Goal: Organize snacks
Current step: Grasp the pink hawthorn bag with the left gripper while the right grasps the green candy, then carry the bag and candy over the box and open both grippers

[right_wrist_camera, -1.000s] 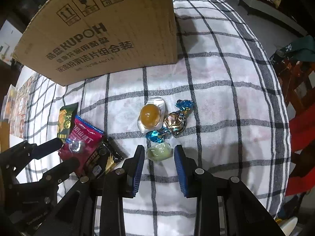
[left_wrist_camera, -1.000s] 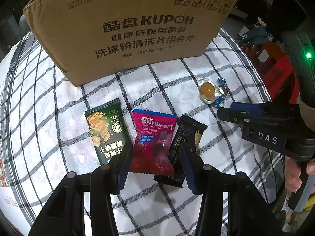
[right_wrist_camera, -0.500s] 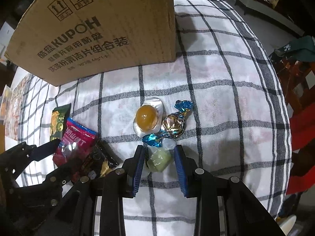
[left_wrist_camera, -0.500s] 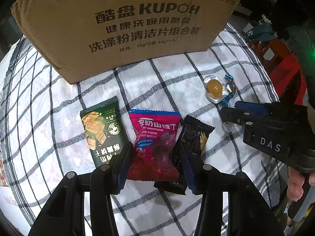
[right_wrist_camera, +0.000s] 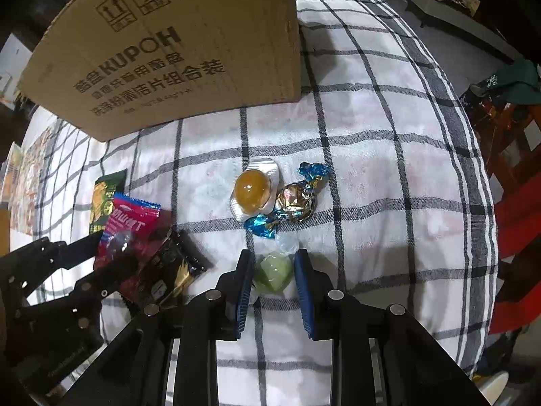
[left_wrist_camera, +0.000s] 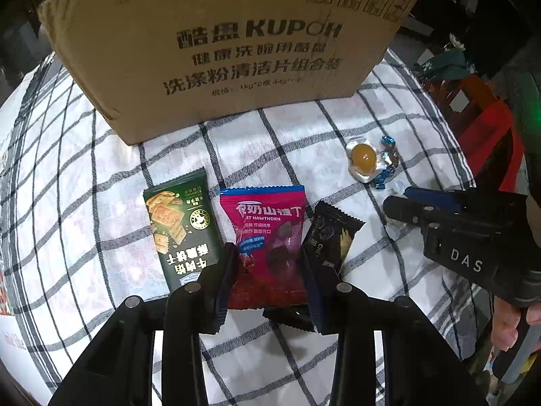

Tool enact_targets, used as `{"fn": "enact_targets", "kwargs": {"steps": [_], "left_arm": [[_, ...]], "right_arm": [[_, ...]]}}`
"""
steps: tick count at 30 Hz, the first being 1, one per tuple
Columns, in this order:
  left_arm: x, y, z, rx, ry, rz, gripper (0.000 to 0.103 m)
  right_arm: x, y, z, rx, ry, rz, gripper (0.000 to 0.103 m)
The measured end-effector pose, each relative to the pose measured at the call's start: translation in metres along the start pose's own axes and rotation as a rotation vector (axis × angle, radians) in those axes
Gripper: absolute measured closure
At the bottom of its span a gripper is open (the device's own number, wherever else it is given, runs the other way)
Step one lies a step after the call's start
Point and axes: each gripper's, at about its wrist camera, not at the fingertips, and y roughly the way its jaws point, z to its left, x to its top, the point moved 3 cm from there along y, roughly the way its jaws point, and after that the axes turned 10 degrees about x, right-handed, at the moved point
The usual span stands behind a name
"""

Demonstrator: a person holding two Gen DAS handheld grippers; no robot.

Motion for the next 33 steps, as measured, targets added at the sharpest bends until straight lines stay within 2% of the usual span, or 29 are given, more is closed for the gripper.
{"fn": "enact_targets", "kwargs": {"steps": [12,18,27,33], "left_arm": [[0.0,-0.039,0.003,-0.006,-0.021,-0.091,0.066],[0.004,-0.061,0.006,-0.005,-0.035,-0.15,0.066],[0.013,-0.099,0.008,-0.004,-0.049,-0.254,0.066],[0.022,-0.119,0.008,-0.026,-0.065,-0.304,0.066]], "right_arm": [[-0.001,-0.039,0.016,0.006,-0.055,-0.067,0.076],[0.004,-0.063,0.012,0.031,-0.066,-0.103,0.076],[0.013,-0.094,0.026,0.09,-0.082,-0.18,0.076],[0.021,-0.113,0.03,0.108,-0.088,-0.225,0.076]]}}
